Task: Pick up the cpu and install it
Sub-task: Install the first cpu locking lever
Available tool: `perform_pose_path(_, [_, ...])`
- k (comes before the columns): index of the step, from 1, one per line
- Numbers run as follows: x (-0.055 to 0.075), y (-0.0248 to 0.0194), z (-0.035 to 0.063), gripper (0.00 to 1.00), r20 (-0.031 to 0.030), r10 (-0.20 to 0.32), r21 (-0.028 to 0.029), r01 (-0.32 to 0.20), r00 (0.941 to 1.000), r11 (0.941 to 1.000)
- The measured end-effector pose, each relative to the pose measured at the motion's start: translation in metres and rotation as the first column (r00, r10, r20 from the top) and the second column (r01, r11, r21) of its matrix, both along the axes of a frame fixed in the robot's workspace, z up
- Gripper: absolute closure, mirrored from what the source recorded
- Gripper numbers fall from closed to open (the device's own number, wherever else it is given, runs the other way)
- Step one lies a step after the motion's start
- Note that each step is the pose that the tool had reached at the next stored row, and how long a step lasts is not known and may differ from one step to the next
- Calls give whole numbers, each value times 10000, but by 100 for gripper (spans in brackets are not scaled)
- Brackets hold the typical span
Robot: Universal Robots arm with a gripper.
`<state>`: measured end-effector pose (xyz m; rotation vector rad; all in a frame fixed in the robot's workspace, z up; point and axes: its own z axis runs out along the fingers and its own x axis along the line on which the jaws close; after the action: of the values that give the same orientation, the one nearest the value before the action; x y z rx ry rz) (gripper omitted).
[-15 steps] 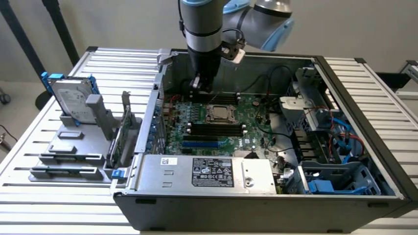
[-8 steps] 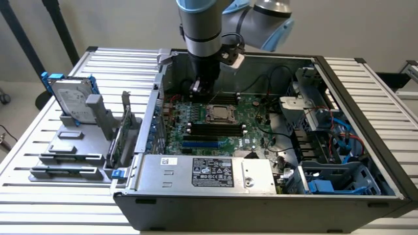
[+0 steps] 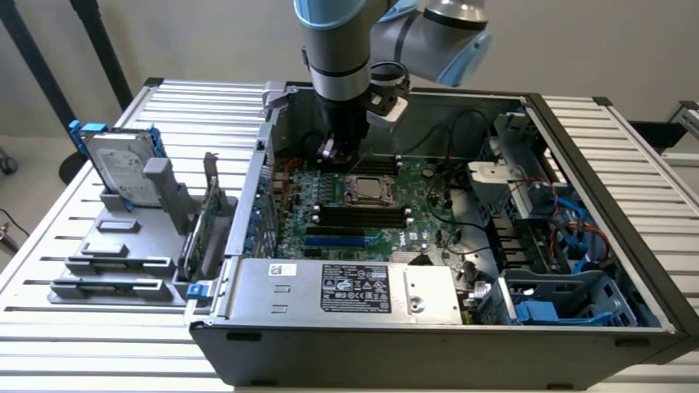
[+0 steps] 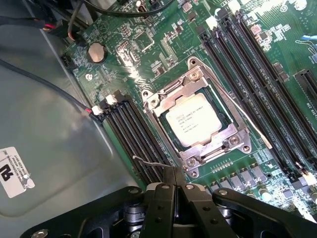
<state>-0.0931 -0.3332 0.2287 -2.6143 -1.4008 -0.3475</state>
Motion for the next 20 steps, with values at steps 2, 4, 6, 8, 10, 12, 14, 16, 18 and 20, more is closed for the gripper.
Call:
perform_pose_path(2, [0, 11, -2, 89, 0, -6, 2, 6, 10000, 10000])
perform_pose_path(4, [0, 29, -9, 89, -4, -13, 2, 13, 10000, 10000])
perform_pose_path(6, [0, 39, -27, 89, -15, -17, 4, 17, 10000, 10000])
perform_pose_path(8, [0, 44, -57, 89, -33, -21, 1, 21, 10000, 10000])
perform_pose_path(10, [0, 57, -90, 89, -48, -31, 1, 31, 10000, 10000])
perform_pose_path(12, [0, 78, -120, 89, -57, -39, 1, 39, 10000, 10000])
perform_pose_path(14, [-1, 102, -151, 89, -61, -45, 1, 45, 10000, 10000])
perform_pose_path(16, [-1, 116, -177, 89, -67, -51, 2, 51, 10000, 10000])
perform_pose_path(18, [-1, 122, -193, 89, -77, -56, 2, 56, 10000, 10000])
perform_pose_path(20, [-5, 123, -206, 89, -88, -67, 1, 67, 9999, 10000])
